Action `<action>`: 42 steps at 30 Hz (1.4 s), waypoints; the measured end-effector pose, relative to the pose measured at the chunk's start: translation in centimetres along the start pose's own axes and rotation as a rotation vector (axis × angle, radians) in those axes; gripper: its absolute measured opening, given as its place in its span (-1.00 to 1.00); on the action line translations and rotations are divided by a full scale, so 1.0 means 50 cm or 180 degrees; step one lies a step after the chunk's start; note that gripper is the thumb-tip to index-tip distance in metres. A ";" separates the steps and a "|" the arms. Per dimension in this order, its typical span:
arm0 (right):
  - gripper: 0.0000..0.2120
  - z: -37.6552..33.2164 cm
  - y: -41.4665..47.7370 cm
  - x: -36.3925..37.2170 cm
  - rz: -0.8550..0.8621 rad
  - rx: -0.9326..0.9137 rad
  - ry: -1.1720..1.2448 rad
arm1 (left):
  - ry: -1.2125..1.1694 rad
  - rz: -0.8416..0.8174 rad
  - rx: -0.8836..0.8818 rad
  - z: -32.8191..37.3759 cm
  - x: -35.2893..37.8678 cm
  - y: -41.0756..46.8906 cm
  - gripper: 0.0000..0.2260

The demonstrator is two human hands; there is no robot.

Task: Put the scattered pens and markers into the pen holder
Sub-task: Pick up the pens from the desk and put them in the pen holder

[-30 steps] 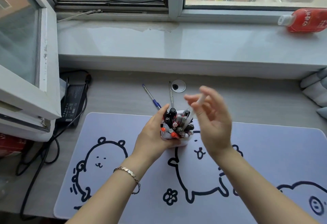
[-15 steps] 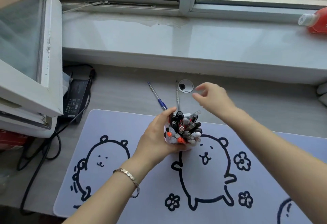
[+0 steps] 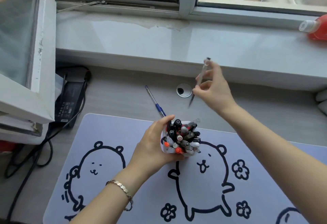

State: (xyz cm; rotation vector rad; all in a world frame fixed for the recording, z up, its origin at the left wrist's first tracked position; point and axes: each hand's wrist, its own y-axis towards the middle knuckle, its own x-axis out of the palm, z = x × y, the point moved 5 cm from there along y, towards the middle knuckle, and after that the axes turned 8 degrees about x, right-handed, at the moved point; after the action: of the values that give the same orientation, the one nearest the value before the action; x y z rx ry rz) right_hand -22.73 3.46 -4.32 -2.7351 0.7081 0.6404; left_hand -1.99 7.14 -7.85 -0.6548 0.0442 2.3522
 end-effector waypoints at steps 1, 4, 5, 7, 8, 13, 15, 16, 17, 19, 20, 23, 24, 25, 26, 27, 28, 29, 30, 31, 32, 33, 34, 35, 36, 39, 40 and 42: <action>-0.27 -0.030 -0.032 -0.040 0.0114 -0.0277 0.0380 | -0.0028 0.0011 -0.0004 -0.001 0.000 0.000 -0.19; -0.15 -0.095 -0.149 -0.111 0.0169 -0.0993 0.0907 | -0.0087 0.0023 -0.0030 -0.002 0.002 0.000 -0.18; -0.16 -0.103 -0.179 -0.114 0.0114 -0.1171 0.0917 | -0.0095 0.0031 -0.0026 0.000 0.002 0.000 -0.18; -0.21 -0.094 -0.219 -0.098 -0.0054 -0.1393 0.0883 | -0.0097 0.0049 -0.0010 0.003 0.002 0.000 -0.18; -0.22 -0.081 -0.230 -0.082 -0.0111 -0.1420 0.0836 | -0.0097 0.0052 -0.0004 0.004 0.002 -0.001 -0.18; -0.49 -0.012 -0.260 0.008 0.0017 -0.1794 -0.0401 | -0.0062 0.0036 0.0079 0.011 0.002 -0.002 -0.19; -0.74 0.009 -0.264 0.022 0.0235 -0.2034 -0.0859 | -0.0100 0.0042 0.0115 0.011 0.002 -0.003 -0.21; -0.81 0.020 -0.265 0.025 0.0368 -0.2017 -0.1018 | -0.0123 0.0040 0.0129 0.010 0.002 -0.004 -0.22; -0.79 0.033 -0.269 0.027 0.0429 -0.1903 -0.1082 | -0.0134 0.0027 0.0148 0.010 0.003 -0.006 -0.22; -0.70 0.053 -0.281 0.030 0.0286 -0.1687 -0.1011 | -0.0149 0.0017 0.0186 0.012 0.006 -0.009 -0.22; -0.66 0.059 -0.286 0.029 0.0139 -0.1592 -0.0928 | -0.0150 0.0015 0.0189 0.012 0.008 -0.011 -0.22; -0.31 0.082 -0.280 0.026 -0.0663 -0.0936 -0.0451 | -0.0126 -0.0261 0.0250 0.012 0.002 -0.019 -0.21; -0.14 0.094 -0.272 0.024 -0.0924 -0.0620 -0.0315 | -0.0228 -0.0422 0.0332 0.016 -0.006 -0.022 -0.24; -0.02 0.106 -0.263 0.025 -0.1125 -0.0335 -0.0282 | -0.0364 -0.0483 0.0438 0.020 -0.019 -0.021 -0.28; 0.03 0.116 -0.255 0.029 -0.1269 -0.0121 -0.0328 | -0.0467 -0.0350 0.0531 0.018 -0.038 -0.016 -0.31; 0.04 0.122 -0.248 0.034 -0.1367 0.0035 -0.0429 | -0.0493 -0.0086 0.0584 0.009 -0.061 -0.005 -0.33; 0.03 0.124 -0.241 0.041 -0.1432 0.0163 -0.0513 | -0.0384 0.0204 0.0560 -0.004 -0.085 0.013 -0.37; 0.00 0.122 -0.237 0.045 -0.1452 0.0242 -0.0542 | -0.0138 0.0420 0.0455 -0.016 -0.102 0.037 -0.42; -0.05 0.120 -0.231 0.049 -0.1432 0.0257 -0.0540 | 0.0269 0.0515 0.0327 -0.027 -0.111 0.065 -0.46; -0.12 0.116 -0.227 0.051 -0.1381 0.0227 -0.0527 | 0.0734 0.0471 0.0240 -0.038 -0.112 0.095 -0.51; -0.18 0.113 -0.225 0.052 -0.1339 0.0207 -0.0496 | 0.1192 0.0309 0.0244 -0.049 -0.104 0.124 -0.54; -0.21 0.112 -0.225 0.053 -0.1325 0.0232 -0.0443 | 0.1640 0.0076 0.0357 -0.057 -0.091 0.150 -0.56; -0.21 0.110 -0.225 0.053 -0.1322 0.0265 -0.0360 | 0.2067 -0.0189 0.0555 -0.062 -0.073 0.171 -0.58; -0.20 0.110 -0.225 0.054 -0.1335 0.0289 -0.0318 | 0.2414 -0.0429 0.0790 -0.066 -0.055 0.187 -0.61; -0.19 0.109 -0.223 0.054 -0.1349 0.0280 -0.0334 | 0.2634 -0.0606 0.1051 -0.067 -0.037 0.199 -0.64; -0.16 0.108 -0.216 0.055 -0.1432 0.0247 -0.0452 | 0.3107 -0.1082 0.1609 -0.069 0.001 0.208 -0.78; -0.17 0.109 -0.214 0.055 -0.1455 0.0260 -0.0446 | 0.3309 -0.1116 0.1696 -0.072 0.002 0.209 -0.78; -0.17 0.108 -0.214 0.055 -0.1458 0.0275 -0.0401 | 0.3492 -0.0866 0.1825 -0.076 -0.010 0.211 -0.69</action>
State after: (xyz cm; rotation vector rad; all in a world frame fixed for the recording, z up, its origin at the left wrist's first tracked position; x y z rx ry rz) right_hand -17.03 13.28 -9.01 -2.6116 0.0687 0.6446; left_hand -6.59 -2.01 -12.40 -1.4273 0.9882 1.3649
